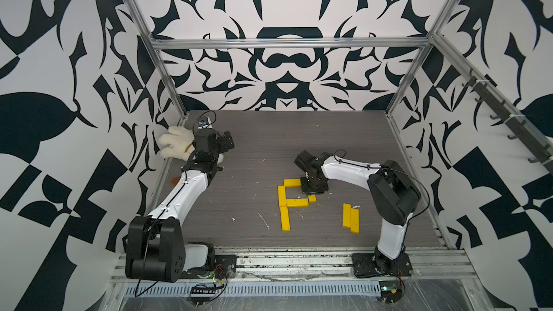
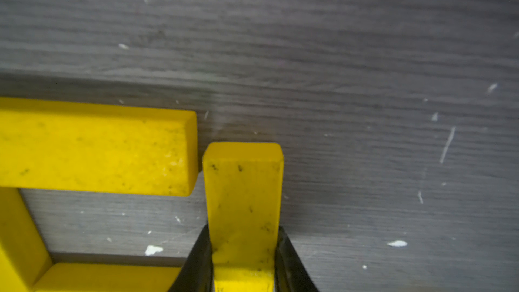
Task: Assemble the number 8 with building blocks
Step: Assemble the building block at the center of the board, then pick up the building block from the center of the board.
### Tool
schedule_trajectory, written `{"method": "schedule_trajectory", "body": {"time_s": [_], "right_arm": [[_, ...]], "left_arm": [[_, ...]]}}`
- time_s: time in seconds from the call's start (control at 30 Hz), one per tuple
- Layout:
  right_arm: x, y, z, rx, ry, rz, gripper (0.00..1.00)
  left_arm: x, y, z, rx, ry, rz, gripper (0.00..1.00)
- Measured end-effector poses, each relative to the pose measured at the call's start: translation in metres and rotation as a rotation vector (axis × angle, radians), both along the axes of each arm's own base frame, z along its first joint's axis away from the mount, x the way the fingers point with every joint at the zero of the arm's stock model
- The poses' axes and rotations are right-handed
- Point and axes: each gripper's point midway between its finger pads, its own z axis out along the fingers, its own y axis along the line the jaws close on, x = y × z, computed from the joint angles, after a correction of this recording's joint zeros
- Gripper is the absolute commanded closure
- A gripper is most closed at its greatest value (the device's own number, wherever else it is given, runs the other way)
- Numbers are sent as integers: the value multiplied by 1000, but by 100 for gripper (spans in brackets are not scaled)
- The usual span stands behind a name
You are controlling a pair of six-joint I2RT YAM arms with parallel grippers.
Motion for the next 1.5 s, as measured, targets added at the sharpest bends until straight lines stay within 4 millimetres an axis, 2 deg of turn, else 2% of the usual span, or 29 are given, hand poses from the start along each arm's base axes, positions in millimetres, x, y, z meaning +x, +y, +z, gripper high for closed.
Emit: {"method": "schedule_trajectory", "body": {"time_s": [0.1,0.63,0.77,0.9,1.0,1.07,1.17,1.33,1.5], "right_arm": [[0,0,0,0,0,3,55],[-5,0,4,-5,3,-5,49],[-7,-1,23,17,-18,-3,45],[-9,4,57,95,-67,11,44],[-12,4,83,150,-112,20,47],[-19,-4,96,169,-139,16,50],[-45,-31,104,175,-146,-13,52],[-95,-76,88,143,-89,-105,52],[-122,-99,69,120,-51,-201,52]], "left_arm": [[0,-1,0,-1,0,-4,1],[0,-5,2,-12,-5,-25,1],[-1,-7,4,-17,-10,-36,1],[-7,-7,14,-22,-37,-44,1],[-7,-7,20,-24,-57,-45,1],[-7,-7,20,-24,-57,-46,1],[-7,-8,21,-26,-60,-48,1],[-7,-10,21,-36,-62,-59,1],[-7,-13,22,-58,-64,-69,1]]}}
